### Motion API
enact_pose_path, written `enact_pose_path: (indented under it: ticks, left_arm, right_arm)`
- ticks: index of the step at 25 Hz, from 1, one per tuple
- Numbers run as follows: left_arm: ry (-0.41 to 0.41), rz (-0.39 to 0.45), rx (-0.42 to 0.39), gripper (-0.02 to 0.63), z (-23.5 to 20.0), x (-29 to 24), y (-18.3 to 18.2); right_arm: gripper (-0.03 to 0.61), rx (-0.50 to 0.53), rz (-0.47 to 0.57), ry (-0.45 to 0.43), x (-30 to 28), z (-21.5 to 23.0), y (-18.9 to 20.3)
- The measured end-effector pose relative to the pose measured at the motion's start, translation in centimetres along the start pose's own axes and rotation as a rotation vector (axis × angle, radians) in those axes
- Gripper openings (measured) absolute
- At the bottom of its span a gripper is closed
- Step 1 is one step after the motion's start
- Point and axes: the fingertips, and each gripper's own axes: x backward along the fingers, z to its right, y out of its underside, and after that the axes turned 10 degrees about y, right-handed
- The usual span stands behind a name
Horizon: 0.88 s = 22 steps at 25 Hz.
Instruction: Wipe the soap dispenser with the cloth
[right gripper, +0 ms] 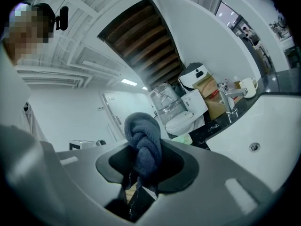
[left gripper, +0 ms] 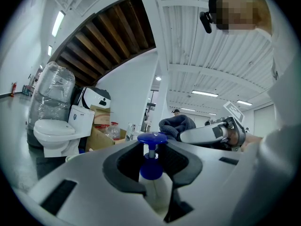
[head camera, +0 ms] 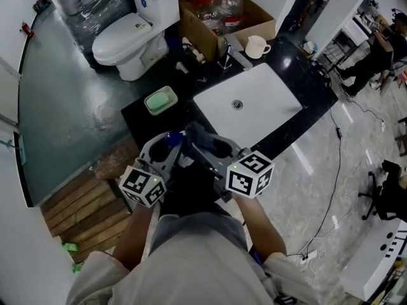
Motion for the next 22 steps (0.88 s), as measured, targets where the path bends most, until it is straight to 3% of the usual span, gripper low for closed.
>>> enact_pose_path:
  ticks: [22]
  left_arm:
    - [-0.001, 0.003, -0.011, 0.097, 0.0, -0.1, -0.6]
  right_arm:
    - [0.123, -0.018, -0.055, 0.030, -1.1, 2.3, 1.9]
